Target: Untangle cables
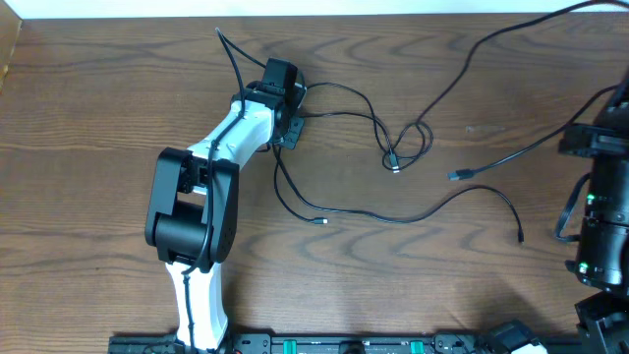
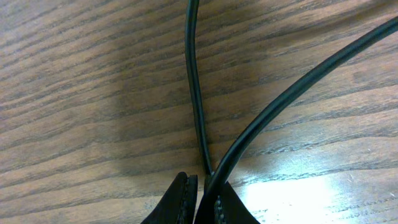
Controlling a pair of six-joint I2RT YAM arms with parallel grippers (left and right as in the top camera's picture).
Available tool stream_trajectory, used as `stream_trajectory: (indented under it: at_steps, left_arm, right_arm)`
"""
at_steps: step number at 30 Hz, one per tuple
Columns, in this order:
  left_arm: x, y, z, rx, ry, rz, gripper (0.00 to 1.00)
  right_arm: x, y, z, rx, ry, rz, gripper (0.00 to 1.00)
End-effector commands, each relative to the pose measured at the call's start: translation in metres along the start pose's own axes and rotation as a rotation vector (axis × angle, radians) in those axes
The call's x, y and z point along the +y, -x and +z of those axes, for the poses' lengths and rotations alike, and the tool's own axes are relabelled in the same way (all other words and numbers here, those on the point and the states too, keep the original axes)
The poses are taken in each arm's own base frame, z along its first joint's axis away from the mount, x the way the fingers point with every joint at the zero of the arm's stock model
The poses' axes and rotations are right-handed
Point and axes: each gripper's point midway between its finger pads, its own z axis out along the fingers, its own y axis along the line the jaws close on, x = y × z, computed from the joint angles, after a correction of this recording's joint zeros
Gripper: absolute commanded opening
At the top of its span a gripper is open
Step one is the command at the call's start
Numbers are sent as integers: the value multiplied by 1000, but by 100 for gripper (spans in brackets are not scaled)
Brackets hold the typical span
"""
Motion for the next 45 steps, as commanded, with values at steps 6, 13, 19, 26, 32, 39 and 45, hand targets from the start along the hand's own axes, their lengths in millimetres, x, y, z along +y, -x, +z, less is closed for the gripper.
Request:
stream_trajectory:
  at_steps: [6, 13, 19, 26, 32, 39, 45]
  left_arm:
    - [1, -2, 1, 16, 6, -11, 11]
    - [1, -7, 1, 36, 5, -11, 8]
    - [3, -5, -8, 25, 4, -100, 8]
    - [-19, 24, -65, -115, -157, -99, 7]
    - [-34, 37, -135, -232, -276, -86, 7]
    - [-28, 42, -217, -397, -270, -76, 7]
    - [-23, 45, -278, -548, -259, -75, 7]
  right_arm:
    - [-11, 20, -2, -70, -39, 94, 1]
    - [-7, 16, -2, -53, -23, 78, 1]
    - [2, -19, 0, 79, 5, -6, 1]
    - [55, -82, 6, 275, 233, -64, 1]
    - [118, -134, 14, 389, 480, -79, 1]
    - [181, -204, 9, 550, 739, -60, 1]
    - [201, -259, 9, 672, 788, -78, 1]
